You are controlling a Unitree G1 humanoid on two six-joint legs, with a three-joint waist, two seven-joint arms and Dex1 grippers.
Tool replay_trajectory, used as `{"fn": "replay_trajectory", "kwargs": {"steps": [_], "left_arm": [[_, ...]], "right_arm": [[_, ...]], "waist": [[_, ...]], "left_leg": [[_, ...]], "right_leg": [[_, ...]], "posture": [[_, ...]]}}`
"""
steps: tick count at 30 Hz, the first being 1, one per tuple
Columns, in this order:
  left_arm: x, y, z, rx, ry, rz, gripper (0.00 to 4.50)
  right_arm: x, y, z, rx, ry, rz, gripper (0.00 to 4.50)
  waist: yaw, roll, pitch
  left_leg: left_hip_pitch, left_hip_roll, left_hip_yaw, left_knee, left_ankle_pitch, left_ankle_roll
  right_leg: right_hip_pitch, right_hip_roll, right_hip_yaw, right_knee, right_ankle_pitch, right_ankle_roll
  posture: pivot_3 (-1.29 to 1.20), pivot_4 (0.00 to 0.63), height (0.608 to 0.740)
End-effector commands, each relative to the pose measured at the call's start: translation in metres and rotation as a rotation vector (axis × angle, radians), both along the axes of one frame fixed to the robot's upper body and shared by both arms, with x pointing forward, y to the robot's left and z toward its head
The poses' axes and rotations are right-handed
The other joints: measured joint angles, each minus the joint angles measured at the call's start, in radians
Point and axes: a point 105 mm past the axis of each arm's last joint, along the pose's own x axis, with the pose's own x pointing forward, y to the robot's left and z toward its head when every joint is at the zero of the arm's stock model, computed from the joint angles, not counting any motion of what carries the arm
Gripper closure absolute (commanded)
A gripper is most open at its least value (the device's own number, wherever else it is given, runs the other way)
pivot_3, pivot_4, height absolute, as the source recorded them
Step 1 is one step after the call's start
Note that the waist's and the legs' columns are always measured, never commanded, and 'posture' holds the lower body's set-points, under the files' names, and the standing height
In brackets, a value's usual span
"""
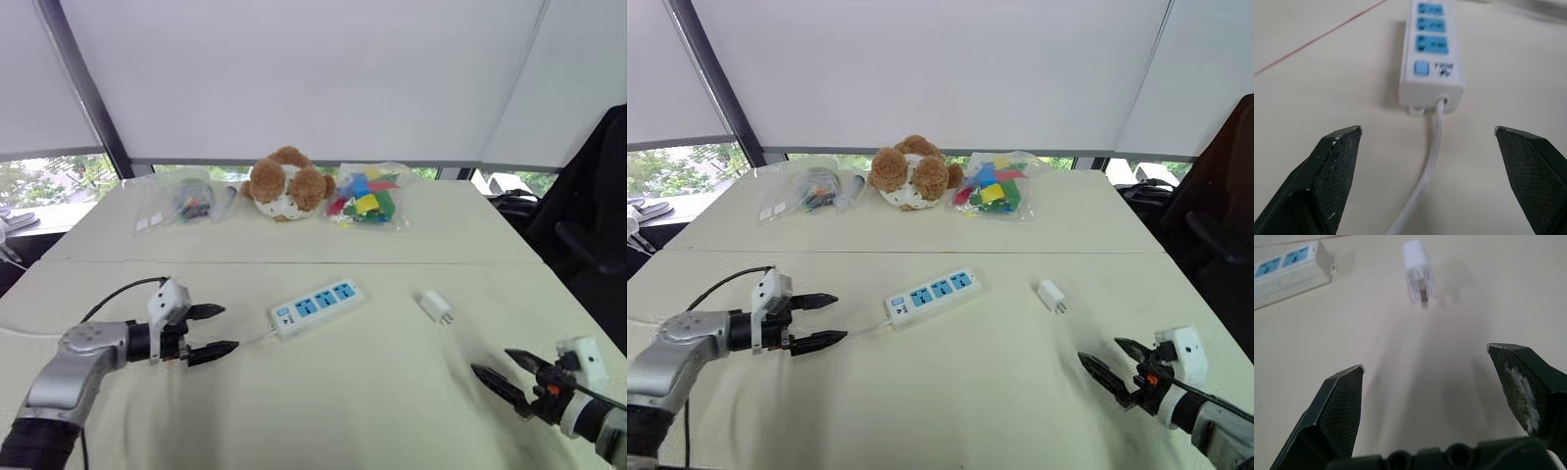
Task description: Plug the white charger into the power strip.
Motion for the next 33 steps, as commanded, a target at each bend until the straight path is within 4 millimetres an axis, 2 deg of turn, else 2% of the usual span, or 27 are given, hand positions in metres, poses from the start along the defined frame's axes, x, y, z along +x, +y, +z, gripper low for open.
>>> {"fn": "replay_trajectory", "kwargs": {"steps": [1,6,12,18,22,24,26,28,33], "left_arm": [[0.008,-0.011,-0.002,-0.006,-0.040,-0.045,0.00],[0.022,-0.040,-0.023,-0.018,-0.055,-0.098,0.00],[0.032,-0.053,-0.037,-0.018,-0.073,-0.091,0.00],[0.050,-0.070,-0.044,-0.056,-0.080,-0.038,0.00],[0.050,-0.081,-0.046,-0.073,-0.075,-0.076,0.00],[0.049,-0.083,-0.047,-0.074,-0.077,-0.092,0.54],[0.048,-0.085,-0.047,-0.076,-0.077,-0.101,1.40],[0.049,-0.087,-0.047,-0.078,-0.078,-0.105,1.51],[0.047,-0.088,-0.043,-0.037,-0.083,-0.164,1.51]], "right_arm": [[0.002,0.015,0.021,0.002,-0.026,0.083,0.11],[0.000,0.043,0.040,-0.020,-0.025,0.194,0.11],[-0.002,0.049,0.048,-0.023,-0.028,0.193,0.11],[-0.012,0.052,0.045,-0.043,0.008,0.191,0.11],[-0.014,0.051,0.045,-0.053,0.013,0.181,0.11],[-0.015,0.051,0.044,-0.056,0.014,0.179,0.00],[-0.015,0.051,0.044,-0.058,0.015,0.177,0.00],[-0.015,0.049,0.044,-0.063,0.015,0.171,0.00],[-0.005,0.028,0.046,-0.128,0.034,0.039,0.00]], "waist": [[0.000,0.000,0.000],[0.001,0.001,0.000],[0.001,-0.001,0.000],[0.015,0.000,-0.001],[0.021,0.000,-0.001],[0.021,0.000,-0.001],[0.023,0.000,-0.001],[0.024,0.000,-0.001],[0.024,0.000,-0.001]], "left_leg": [[0.000,0.000,0.000,0.000,0.000,0.000],[-0.001,0.000,-0.001,0.000,0.000,0.000],[-0.001,0.000,-0.002,0.001,0.000,0.000],[-0.001,0.000,-0.003,0.003,0.000,0.000],[-0.002,-0.001,-0.003,0.010,0.000,0.000],[-0.002,-0.001,-0.002,0.012,0.000,0.000],[-0.002,-0.001,-0.002,0.012,0.000,0.000],[-0.002,-0.001,-0.003,0.012,0.000,0.000],[-0.002,-0.001,-0.003,0.012,0.000,0.000]], "right_leg": [[0.000,0.000,0.000,0.000,0.000,0.001],[-0.001,0.001,0.000,0.001,0.002,0.004],[0.000,0.001,0.000,0.001,0.002,0.004],[0.001,0.001,-0.001,0.002,0.003,0.005],[0.003,0.001,-0.001,0.004,0.002,0.004],[0.003,0.000,0.000,0.004,0.002,0.004],[0.003,0.000,0.000,0.004,0.002,0.004],[0.003,0.000,0.000,0.004,0.002,0.004],[0.003,0.000,0.000,0.004,0.002,0.004]], "posture": [[0.00,0.150,0.739],[0.00,0.150,0.739],[0.00,0.150,0.739],[0.00,0.150,0.739],[0.00,0.150,0.739],[0.00,0.150,0.739],[0.00,0.150,0.739],[0.00,0.150,0.739],[0.00,0.150,0.739]]}}
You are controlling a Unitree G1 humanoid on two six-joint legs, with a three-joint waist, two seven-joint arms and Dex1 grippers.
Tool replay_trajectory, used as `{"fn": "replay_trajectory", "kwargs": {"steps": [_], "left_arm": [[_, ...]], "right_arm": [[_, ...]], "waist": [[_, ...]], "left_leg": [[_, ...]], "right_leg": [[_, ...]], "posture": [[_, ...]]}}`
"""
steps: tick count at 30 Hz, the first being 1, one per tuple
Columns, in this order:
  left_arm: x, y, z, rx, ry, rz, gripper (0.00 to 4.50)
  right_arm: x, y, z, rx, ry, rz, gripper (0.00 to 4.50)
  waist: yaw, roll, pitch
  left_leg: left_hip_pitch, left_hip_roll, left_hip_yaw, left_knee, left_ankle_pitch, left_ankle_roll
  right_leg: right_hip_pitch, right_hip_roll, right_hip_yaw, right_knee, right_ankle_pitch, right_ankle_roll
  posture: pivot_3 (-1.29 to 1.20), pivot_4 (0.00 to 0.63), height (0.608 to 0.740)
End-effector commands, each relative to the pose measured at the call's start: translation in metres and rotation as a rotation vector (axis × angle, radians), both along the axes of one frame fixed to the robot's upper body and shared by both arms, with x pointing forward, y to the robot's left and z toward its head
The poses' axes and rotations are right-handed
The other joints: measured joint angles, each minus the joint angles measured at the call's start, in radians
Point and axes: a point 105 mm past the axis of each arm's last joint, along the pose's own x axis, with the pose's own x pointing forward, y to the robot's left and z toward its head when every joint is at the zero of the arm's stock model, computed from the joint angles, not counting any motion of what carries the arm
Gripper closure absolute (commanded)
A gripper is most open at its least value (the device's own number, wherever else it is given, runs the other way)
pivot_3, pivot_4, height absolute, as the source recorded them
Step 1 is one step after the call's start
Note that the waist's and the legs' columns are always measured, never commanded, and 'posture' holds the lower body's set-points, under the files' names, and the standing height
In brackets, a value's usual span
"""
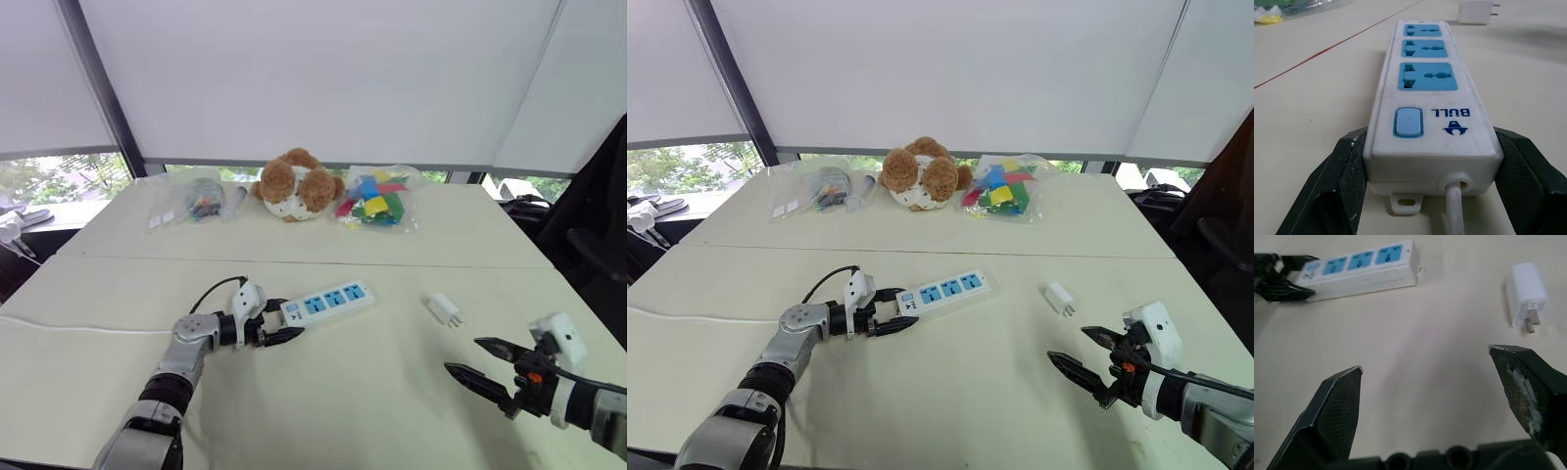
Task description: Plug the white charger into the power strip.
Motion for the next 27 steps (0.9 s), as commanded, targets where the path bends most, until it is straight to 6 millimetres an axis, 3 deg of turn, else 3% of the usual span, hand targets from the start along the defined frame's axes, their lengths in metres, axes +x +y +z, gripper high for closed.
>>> {"fn": "replay_trajectory", "kwargs": {"steps": [1,3,7,10,20,27], "left_arm": [[-0.005,-0.006,0.002,0.064,-0.007,-0.098,1.51],[-0.016,-0.006,-0.002,0.165,-0.013,-0.226,1.51],[-0.032,-0.006,-0.012,0.314,0.002,-0.420,1.51],[-0.035,-0.013,-0.014,0.334,0.015,-0.481,1.51],[-0.030,-0.030,-0.016,0.295,-0.004,-0.458,1.51],[-0.029,-0.030,-0.019,0.248,-0.021,-0.382,1.51]], "right_arm": [[0.009,-0.021,0.017,-0.069,-0.033,-0.103,0.00],[0.019,-0.029,0.033,-0.046,-0.031,-0.096,0.00],[0.050,-0.062,0.051,-0.198,0.062,-0.159,0.00],[0.072,-0.068,0.066,-0.247,0.097,-0.126,0.00],[0.143,-0.042,0.083,-0.273,0.384,0.020,0.00],[0.158,-0.037,0.062,-0.417,0.549,0.070,0.00]], "waist": [[-0.001,0.000,0.000],[-0.004,0.000,0.000],[-0.008,0.001,0.000],[-0.008,0.001,0.000],[0.004,0.006,-0.001],[0.028,0.008,-0.002]], "left_leg": [[0.000,0.000,0.000,0.000,0.000,0.000],[-0.001,0.000,0.000,0.000,0.000,0.000],[-0.001,0.000,0.001,0.000,0.000,0.000],[-0.002,0.000,0.001,-0.001,-0.001,0.001],[-0.017,-0.002,0.000,0.005,-0.001,0.003],[-0.016,-0.003,0.000,0.005,-0.001,0.002]], "right_leg": [[0.000,0.000,0.000,0.000,0.000,0.000],[-0.001,0.000,0.000,0.000,0.000,0.000],[-0.002,0.000,0.000,0.000,-0.001,-0.002],[-0.003,0.000,0.000,0.000,-0.001,-0.003],[-0.014,-0.002,0.000,0.000,0.001,0.003],[-0.014,-0.002,0.000,0.002,0.002,0.004]], "posture": [[0.00,0.150,0.739],[0.00,0.150,0.739],[0.00,0.150,0.739],[0.00,0.150,0.739],[0.00,0.150,0.739],[0.00,0.150,0.739]]}}
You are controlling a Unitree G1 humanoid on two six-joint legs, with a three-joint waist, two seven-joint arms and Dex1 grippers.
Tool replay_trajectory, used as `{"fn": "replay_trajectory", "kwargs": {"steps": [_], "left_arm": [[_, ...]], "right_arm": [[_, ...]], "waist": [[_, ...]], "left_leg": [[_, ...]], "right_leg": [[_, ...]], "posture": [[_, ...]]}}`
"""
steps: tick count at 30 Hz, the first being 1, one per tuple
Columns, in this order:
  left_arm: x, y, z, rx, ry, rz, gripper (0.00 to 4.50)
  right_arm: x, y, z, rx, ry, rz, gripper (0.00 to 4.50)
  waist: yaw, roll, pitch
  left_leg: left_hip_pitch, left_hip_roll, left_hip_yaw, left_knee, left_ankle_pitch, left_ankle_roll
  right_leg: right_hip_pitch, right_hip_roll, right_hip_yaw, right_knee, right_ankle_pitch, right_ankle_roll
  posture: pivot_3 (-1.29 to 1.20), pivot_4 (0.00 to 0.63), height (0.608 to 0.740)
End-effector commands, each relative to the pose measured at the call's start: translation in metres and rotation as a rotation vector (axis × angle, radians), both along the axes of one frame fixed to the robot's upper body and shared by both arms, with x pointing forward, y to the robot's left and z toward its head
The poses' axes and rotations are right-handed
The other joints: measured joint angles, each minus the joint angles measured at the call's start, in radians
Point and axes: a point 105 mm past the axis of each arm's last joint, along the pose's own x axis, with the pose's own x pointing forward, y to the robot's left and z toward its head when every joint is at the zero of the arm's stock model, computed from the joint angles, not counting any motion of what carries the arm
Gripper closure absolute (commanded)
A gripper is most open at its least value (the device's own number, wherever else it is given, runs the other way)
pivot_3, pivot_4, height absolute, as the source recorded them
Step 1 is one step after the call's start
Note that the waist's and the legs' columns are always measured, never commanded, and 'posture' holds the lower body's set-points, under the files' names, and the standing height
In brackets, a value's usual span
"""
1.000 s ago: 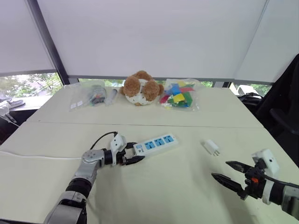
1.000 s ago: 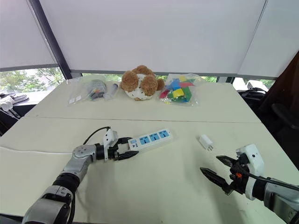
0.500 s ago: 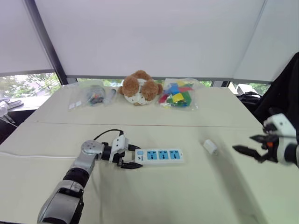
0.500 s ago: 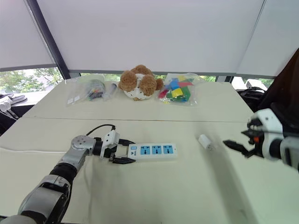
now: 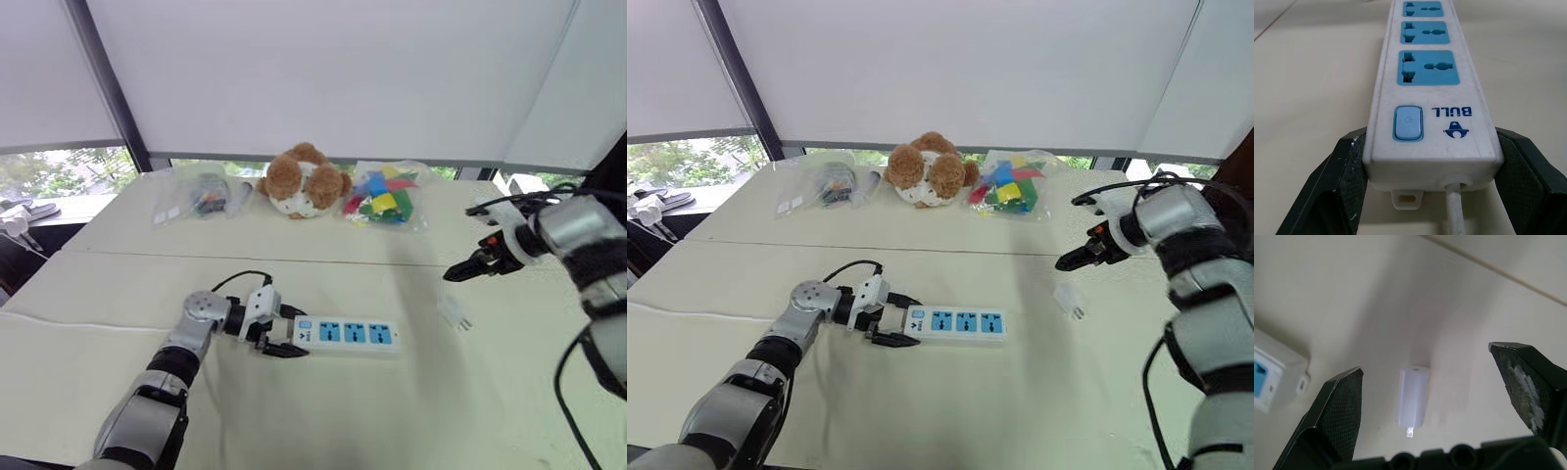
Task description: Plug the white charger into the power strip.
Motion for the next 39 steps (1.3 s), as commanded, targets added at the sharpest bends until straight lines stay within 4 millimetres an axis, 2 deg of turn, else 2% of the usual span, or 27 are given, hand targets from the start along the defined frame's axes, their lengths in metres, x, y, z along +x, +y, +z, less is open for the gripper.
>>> {"fn": "replay_trajectory", "kwargs": {"steps": [1,10,18,32,35,39], "left_arm": [[-0.011,-0.006,-0.027,0.039,0.061,0.010,1.51],[-0.018,-0.009,-0.035,0.001,0.068,0.057,1.51],[-0.021,-0.015,-0.042,-0.026,0.060,0.103,1.51],[-0.025,-0.016,-0.046,-0.036,0.049,0.132,1.51],[-0.025,-0.020,-0.046,-0.041,0.047,0.131,1.51],[-0.024,-0.022,-0.045,-0.048,0.042,0.134,1.51]], "right_arm": [[0.000,-0.006,-0.002,-0.071,0.044,0.015,0.00],[0.000,0.003,-0.023,-0.134,0.137,0.048,0.00],[0.009,0.024,-0.041,-0.104,0.130,0.045,0.00],[0.007,0.013,-0.062,-0.158,0.135,0.005,0.00],[0.007,0.013,-0.065,-0.160,0.134,0.005,0.83],[0.006,0.012,-0.069,-0.175,0.147,0.006,2.88]], "waist": [[0.005,0.000,0.000],[0.003,0.011,-0.005],[0.006,0.015,-0.007],[0.004,0.016,-0.008],[0.004,0.016,-0.008],[0.005,0.017,-0.008]], "left_leg": [[0.000,0.000,0.000,0.001,0.000,-0.001],[0.002,0.000,0.000,0.002,0.003,-0.004],[0.003,-0.001,-0.001,0.003,0.003,-0.005],[0.004,-0.003,-0.004,0.003,0.003,-0.005],[0.004,-0.003,-0.004,0.003,0.003,-0.005],[0.004,-0.003,-0.005,0.003,0.003,-0.005]], "right_leg": [[0.000,0.000,0.000,0.002,0.000,0.000],[0.000,0.000,0.000,0.007,0.000,0.000],[0.002,0.000,0.000,0.007,0.001,0.001],[0.006,0.000,0.000,0.006,0.001,0.001],[0.006,0.000,0.000,0.006,0.001,0.001],[0.007,0.000,0.000,0.006,0.001,0.001]], "posture": [[0.00,0.150,0.739],[0.00,0.150,0.739],[0.00,0.150,0.739],[0.00,0.150,0.739],[0.00,0.150,0.739],[0.00,0.150,0.739]]}}
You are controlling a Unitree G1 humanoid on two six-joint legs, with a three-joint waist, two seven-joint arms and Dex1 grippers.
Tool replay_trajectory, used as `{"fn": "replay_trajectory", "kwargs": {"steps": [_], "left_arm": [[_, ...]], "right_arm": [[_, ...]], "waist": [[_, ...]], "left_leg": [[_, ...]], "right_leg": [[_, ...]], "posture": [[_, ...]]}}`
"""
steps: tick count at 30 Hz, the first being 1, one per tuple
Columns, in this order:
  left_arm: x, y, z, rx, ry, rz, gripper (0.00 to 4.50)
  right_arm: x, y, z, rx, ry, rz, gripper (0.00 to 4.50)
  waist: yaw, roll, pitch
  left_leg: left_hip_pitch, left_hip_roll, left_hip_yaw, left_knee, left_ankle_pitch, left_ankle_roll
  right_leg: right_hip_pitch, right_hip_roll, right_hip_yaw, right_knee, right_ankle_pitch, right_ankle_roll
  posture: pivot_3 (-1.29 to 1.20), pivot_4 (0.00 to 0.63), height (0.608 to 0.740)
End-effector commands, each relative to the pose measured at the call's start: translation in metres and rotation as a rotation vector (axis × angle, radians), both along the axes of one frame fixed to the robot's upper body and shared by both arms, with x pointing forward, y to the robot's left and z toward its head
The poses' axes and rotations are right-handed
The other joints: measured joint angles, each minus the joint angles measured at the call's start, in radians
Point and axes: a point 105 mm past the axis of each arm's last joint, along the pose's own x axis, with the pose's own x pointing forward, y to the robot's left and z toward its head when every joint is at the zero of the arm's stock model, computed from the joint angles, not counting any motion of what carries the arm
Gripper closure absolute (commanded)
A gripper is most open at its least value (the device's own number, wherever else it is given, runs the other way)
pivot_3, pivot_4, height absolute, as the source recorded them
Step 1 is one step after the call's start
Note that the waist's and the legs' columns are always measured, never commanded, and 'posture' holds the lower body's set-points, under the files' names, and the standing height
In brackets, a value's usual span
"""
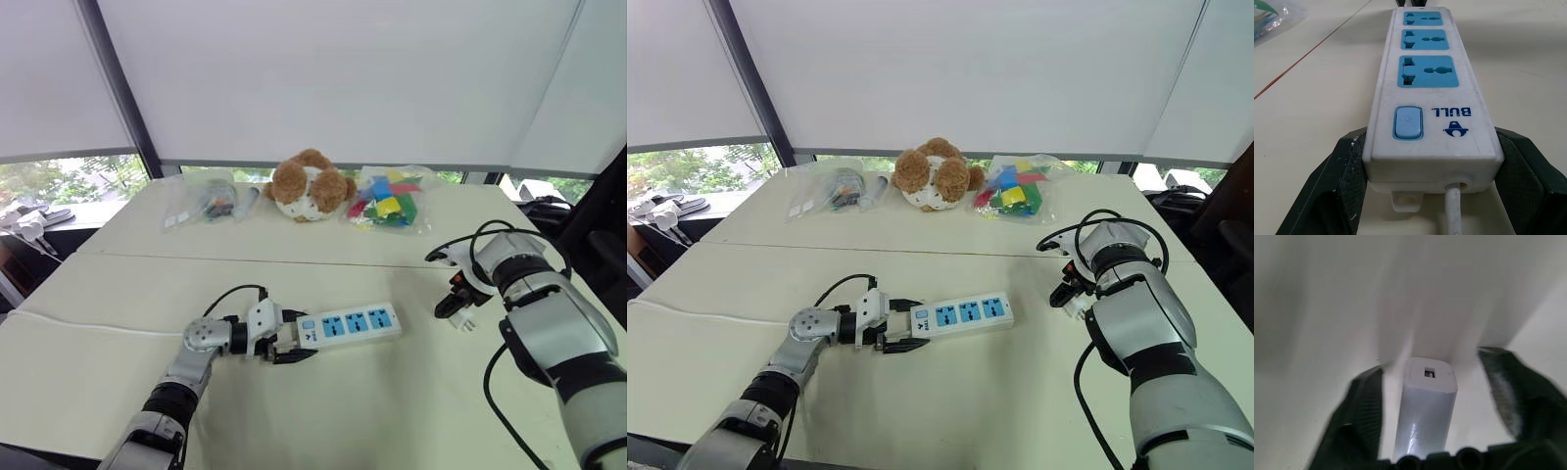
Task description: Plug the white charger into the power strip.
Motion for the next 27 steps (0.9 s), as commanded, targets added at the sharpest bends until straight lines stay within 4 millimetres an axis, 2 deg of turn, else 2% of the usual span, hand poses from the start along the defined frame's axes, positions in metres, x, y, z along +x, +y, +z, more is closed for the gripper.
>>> {"fn": "replay_trajectory", "kwargs": {"steps": [1,2,7,13,17,20,24,27], "left_arm": [[-0.015,-0.016,-0.032,0.070,0.096,-0.052,1.51],[-0.015,-0.016,-0.031,0.068,0.094,-0.048,1.51],[-0.014,-0.012,-0.033,0.073,0.103,-0.038,1.51],[-0.020,-0.009,-0.037,0.107,0.150,-0.096,1.51],[-0.022,-0.003,-0.031,0.136,0.218,-0.165,1.51],[-0.016,0.001,-0.025,0.153,0.239,-0.184,1.51],[-0.009,0.003,-0.014,0.139,0.268,-0.210,1.51],[-0.005,0.006,-0.008,0.164,0.275,-0.240,1.51]], "right_arm": [[-0.001,0.000,-0.004,0.000,0.011,0.005,3.43],[-0.002,-0.001,-0.006,-0.005,0.016,0.006,3.72],[-0.003,-0.002,-0.003,-0.002,0.023,0.030,3.70],[-0.005,0.009,0.029,0.119,0.016,0.132,3.70],[-0.012,0.020,0.054,0.291,0.022,0.202,3.70],[-0.008,0.037,0.071,0.468,-0.099,0.313,3.70],[-0.007,0.068,0.114,0.844,-0.408,0.487,3.70],[-0.011,0.082,0.117,0.984,-0.577,0.531,3.70]], "waist": [[0.000,0.000,0.000],[0.000,0.000,0.000],[0.000,0.000,0.000],[-0.004,0.000,0.000],[-0.008,0.001,0.000],[-0.018,0.000,0.000],[-0.031,0.000,0.001],[-0.029,-0.001,0.001]], "left_leg": [[0.000,0.000,0.000,0.000,0.000,0.000],[0.001,0.000,0.000,0.000,0.000,0.000],[0.002,0.000,0.000,0.000,0.000,0.000],[0.002,0.000,0.000,0.000,0.000,0.000],[0.001,0.000,0.000,-0.001,0.000,0.000],[0.001,0.000,-0.001,-0.004,0.000,0.000],[0.001,0.000,-0.002,-0.006,0.000,0.000],[0.000,0.000,-0.003,-0.005,0.000,0.000]], "right_leg": [[0.001,0.000,0.000,0.000,0.000,0.000],[0.001,0.000,0.000,0.000,0.000,0.000],[0.003,0.000,0.000,-0.001,0.000,0.000],[0.002,0.000,0.000,-0.001,0.000,0.000],[0.000,0.000,0.000,0.000,0.000,0.001],[-0.001,0.001,0.000,-0.001,-0.002,0.003],[-0.002,0.001,-0.001,0.000,-0.002,0.004],[-0.001,0.001,-0.001,0.000,-0.002,0.004]], "posture": [[0.00,0.150,0.739],[0.00,0.150,0.739],[0.00,0.150,0.739],[0.00,0.150,0.739],[0.00,0.150,0.739],[0.00,0.150,0.739],[0.00,0.150,0.739],[0.00,0.150,0.739]]}}
